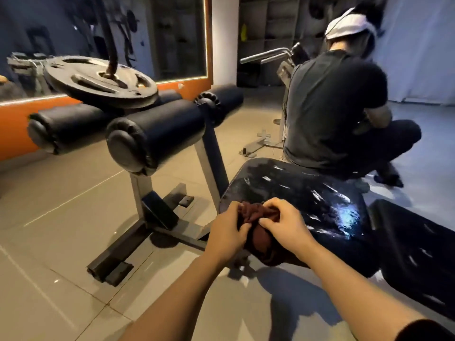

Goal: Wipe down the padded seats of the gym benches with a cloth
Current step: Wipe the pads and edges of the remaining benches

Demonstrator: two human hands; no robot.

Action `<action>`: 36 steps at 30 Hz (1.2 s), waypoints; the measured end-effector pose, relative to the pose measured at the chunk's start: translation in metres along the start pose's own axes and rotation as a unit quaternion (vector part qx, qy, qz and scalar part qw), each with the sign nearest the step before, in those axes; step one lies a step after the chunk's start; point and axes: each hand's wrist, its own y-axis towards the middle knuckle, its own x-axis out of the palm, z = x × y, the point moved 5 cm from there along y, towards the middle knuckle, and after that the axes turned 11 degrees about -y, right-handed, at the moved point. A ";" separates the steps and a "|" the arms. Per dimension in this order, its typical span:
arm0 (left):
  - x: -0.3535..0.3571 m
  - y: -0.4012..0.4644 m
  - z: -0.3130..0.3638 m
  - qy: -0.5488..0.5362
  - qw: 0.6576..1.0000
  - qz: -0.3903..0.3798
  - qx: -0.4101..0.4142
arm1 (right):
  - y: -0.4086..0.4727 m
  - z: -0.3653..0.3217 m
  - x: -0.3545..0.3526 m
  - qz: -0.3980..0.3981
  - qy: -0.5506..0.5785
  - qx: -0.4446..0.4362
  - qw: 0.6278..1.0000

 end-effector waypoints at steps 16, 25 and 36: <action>-0.004 0.047 -0.054 0.176 0.979 -0.099 -0.014 | 0.030 0.000 0.069 -0.055 -0.380 -0.038 0.923; -0.020 0.050 -0.078 0.146 0.980 -0.117 -0.072 | 0.069 -0.007 0.070 -0.009 -0.280 -0.054 0.958; -0.007 0.050 -0.060 0.159 0.982 -0.094 -0.049 | 0.054 0.041 0.039 -0.077 -0.313 -0.105 0.941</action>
